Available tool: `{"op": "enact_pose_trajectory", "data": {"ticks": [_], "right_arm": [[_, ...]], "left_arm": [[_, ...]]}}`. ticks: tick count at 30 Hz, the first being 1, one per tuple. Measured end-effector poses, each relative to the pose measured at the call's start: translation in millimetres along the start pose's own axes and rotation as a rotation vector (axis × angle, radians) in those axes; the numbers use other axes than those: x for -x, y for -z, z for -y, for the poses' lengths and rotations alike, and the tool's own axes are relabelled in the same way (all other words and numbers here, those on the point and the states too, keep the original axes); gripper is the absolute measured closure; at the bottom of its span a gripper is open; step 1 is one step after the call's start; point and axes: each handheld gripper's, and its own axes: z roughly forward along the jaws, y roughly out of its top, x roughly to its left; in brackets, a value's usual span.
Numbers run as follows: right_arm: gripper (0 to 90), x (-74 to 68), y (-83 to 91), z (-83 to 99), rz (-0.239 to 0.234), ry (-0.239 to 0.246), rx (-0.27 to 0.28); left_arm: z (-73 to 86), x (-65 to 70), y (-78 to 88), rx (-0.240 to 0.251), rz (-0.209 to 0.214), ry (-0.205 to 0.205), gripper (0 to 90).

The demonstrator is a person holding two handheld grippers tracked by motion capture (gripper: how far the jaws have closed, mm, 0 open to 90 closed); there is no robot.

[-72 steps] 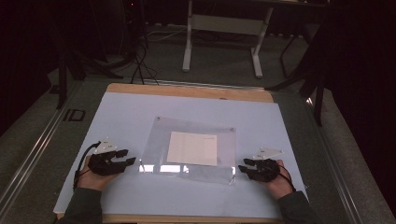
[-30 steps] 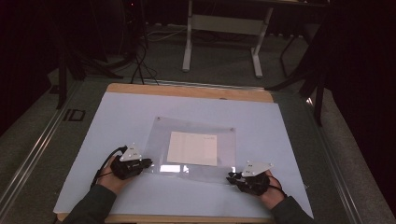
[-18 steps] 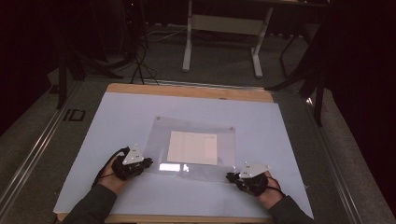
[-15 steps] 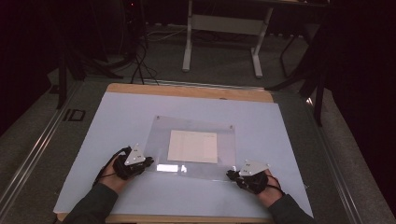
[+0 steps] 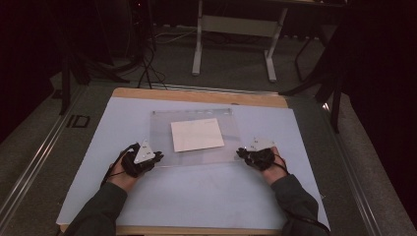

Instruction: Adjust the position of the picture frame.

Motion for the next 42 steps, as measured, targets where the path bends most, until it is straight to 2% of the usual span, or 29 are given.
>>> {"op": "enact_pose_trajectory", "data": {"ticks": [5, 7, 9, 14, 16, 17, 18, 19, 20, 21, 22, 23, 24, 25, 26, 27, 28, 29, 30, 31, 32, 33, 34, 35, 36, 40, 42], "right_arm": [[82.5, 27.3, -23.4, -17.5, 0.035, -0.066, 0.031], [82.4, 33.7, -31.3, -22.0, 0.048, -0.089, 0.037], [82.7, 40.5, -41.4, -24.5, 0.054, -0.124, 0.044], [83.6, 52.5, -59.3, -27.6, 0.057, -0.205, 0.047], [84.0, 56.7, -65.2, -29.4, 0.053, -0.230, 0.047], [84.3, 58.0, -67.6, -31.2, 0.055, -0.241, 0.047], [84.7, 59.7, -70.0, -32.3, 0.051, -0.251, 0.047], [84.7, 59.7, -70.0, -32.3, 0.051, -0.251, 0.047], [85.5, 61.3, -74.5, -36.3, 0.047, -0.281, 0.064], [85.5, 61.3, -74.5, -36.3, 0.047, -0.281, 0.064], [85.6, 59.5, -81.7, -41.5, 0.047, -0.275, 0.055], [85.6, 59.5, -81.7, -41.5, 0.047, -0.275, 0.055], [85.6, 58.7, -86.5, -44.5, 0.030, -0.269, 0.037], [85.6, 58.7, -86.5, -44.5, 0.030, -0.269, 0.037], [85.4, 54.2, -91.4, -48.4, 0.019, -0.236, 0.016], [85.6, 50.1, -103.4, -53.8, 0.014, -0.302, 0.018], [85.5, 48.8, -106.8, -56.0, 0.037, -0.325, 0.021], [85.5, 47.9, -109.1, -59.0, 0.049, -0.331, 0.015], [85.4, 47.9, -110.1, -61.0, 0.045, -0.324, 0.004], [85.3, 48.2, -110.0, -62.0, 0.045, -0.314, -0.004], [85.1, 48.1, -109.7, -61.8, 0.043, -0.305, -0.004], [85.1, 48.1, -109.7, -61.8, 0.043, -0.305, -0.004], [84.7, 48.7, -109.5, -61.0, 0.039, -0.304, 0.000], [76.3, 49.8, -109.2, -60.7, 0.023, -0.308, 0.000], [71.9, 50.2, -108.8, -60.9, 0.017, -0.311, 0.002], [56.4, 46.0, -98.7, -63.4, 0.018, -0.279, -0.005], [53.2, 41.3, -87.3, -64.1, 0.018, -0.265, -0.005]], "left_arm": [[-8.9, 18.7, 3.2, 0.014, 0.007, -0.056, 81.9], [-14.4, 27.7, 5.7, 0.023, 0.031, -0.070, 81.7], [-19.5, 37.6, 7.0, 0.019, 0.028, -0.097, 81.9], [-38.4, 70.2, 7.4, 0.035, 0.087, -0.163, 81.9], [-46.1, 85.7, 4.6, 0.035, 0.127, -0.193, 81.9], [-46.1, 85.7, 4.6, 0.035, 0.127, -0.193, 81.9], [-53.9, 103.4, -0.3, 0.031, 0.164, -0.243, 81.9], [-53.9, 103.4, -0.3, 0.031, 0.164, -0.243, 81.9], [-60.6, 120.9, -7.0, 0.023, 0.206, -0.292, 82.0], [-60.6, 120.9, -7.0, 0.023, 0.206, -0.292, 82.0], [-70.6, 142.4, -16.0, 0.029, 0.264, -0.352, 82.1], [-70.6, 142.4, -16.0, 0.029, 0.264, -0.352, 90.0], [-76.6, 157.1, -17.4, 0.046, 0.157, -0.476, 90.0], [-76.6, 157.1, -17.4, 0.046, 0.157, -0.476, 90.0], [-103.8, 163.6, -22.8, 0.070, 0.247, -0.507, 90.0], [-110.9, 161.5, -28.3, 0.060, 0.257, -0.496, 90.0], [-114.7, 157.5, -34.6, 0.035, 0.296, -0.464, 89.9], [-114.9, 152.3, -39.8, 0.032, 0.317, -0.427, 89.8], [-112.9, 147.3, -44.6, 0.019, 0.314, -0.399, 89.7], [-110.9, 140.0, -46.5, 0.030, 0.325, -0.358, 89.6], [-107.4, 131.3, -47.9, 0.043, 0.339, -0.302, 89.4], [-107.4, 131.3, -47.9, 0.043, 0.339, -0.302, 89.3], [-103.9, 123.6, -48.1, 0.053, 0.346, -0.266, 89.3], [-98.9, 113.9, -47.1, 0.076, 0.371, -0.201, 89.0], [-95.3, 106.9, -46.8, 0.093, 0.391, -0.156, 88.6], [-87.1, 84.7, -52.0, 0.104, 0.374, -0.050, 85.4], [-84.3, 71.4, -57.3, 0.104, 0.369, 0.002, 81.2]]}}
